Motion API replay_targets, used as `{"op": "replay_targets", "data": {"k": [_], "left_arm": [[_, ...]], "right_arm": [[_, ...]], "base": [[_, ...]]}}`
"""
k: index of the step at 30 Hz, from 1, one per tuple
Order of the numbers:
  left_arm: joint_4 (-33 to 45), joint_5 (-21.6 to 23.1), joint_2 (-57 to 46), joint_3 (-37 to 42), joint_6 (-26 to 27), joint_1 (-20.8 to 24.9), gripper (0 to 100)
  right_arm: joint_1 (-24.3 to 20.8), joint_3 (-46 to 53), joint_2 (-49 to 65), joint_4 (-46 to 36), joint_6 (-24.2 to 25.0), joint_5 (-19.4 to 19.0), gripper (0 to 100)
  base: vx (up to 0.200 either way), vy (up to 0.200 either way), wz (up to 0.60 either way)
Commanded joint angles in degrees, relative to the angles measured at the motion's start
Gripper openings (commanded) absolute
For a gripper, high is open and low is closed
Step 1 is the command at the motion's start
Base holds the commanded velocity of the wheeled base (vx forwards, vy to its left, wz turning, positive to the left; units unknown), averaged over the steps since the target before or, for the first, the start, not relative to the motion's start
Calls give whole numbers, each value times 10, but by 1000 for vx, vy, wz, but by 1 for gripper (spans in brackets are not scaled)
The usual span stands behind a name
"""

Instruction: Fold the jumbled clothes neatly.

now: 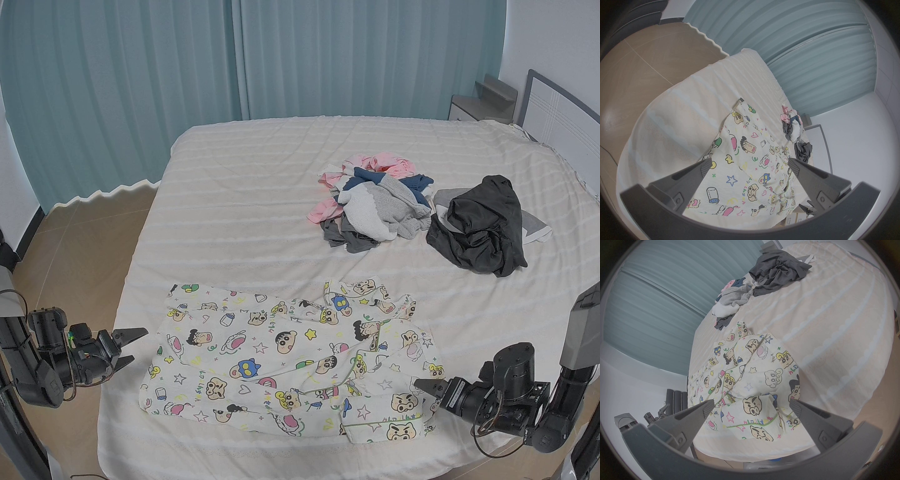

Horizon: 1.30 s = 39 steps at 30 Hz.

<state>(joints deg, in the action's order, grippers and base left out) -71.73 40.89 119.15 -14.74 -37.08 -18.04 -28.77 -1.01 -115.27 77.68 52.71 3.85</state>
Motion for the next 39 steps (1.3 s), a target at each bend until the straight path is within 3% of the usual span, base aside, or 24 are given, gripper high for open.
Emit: {"op": "replay_targets", "data": {"k": [1,12,21,23,29,30,32,34,35,37,39], "left_arm": [[-3,0,-8,1,0,0,100],[-3,-6,3,-6,3,1,100],[-23,-13,10,-41,18,2,100],[-3,-14,11,-94,26,6,100],[125,-14,6,-226,41,8,100],[218,-15,8,-296,70,9,100],[328,-29,14,-369,129,12,100],[371,-46,21,-396,159,14,100],[433,-91,44,-441,223,24,100],[467,-126,74,-470,283,30,100],[469,-134,105,-488,315,40,100]], "right_arm": [[3,10,2,1,-2,1,100],[22,-8,0,1,-16,0,100],[88,-94,-51,-2,-118,-2,100],[105,-139,-59,-15,-153,-6,100],[102,-225,-64,-114,-156,-10,100],[102,-255,-65,-152,-156,-16,100],[101,-275,-65,-173,-156,-30,100],[100,-282,-65,-177,-156,-33,100],[99,-292,-65,-181,-156,-36,100],[97,-297,-68,-182,-156,-36,100],[93,-298,-77,-181,-156,-36,100]], "base": [[200,0,0],[200,0,0],[0,0,0],[0,0,0],[0,0,0],[0,0,0],[0,0,0],[0,0,0],[0,0,0],[0,0,0],[0,0,0]]}}
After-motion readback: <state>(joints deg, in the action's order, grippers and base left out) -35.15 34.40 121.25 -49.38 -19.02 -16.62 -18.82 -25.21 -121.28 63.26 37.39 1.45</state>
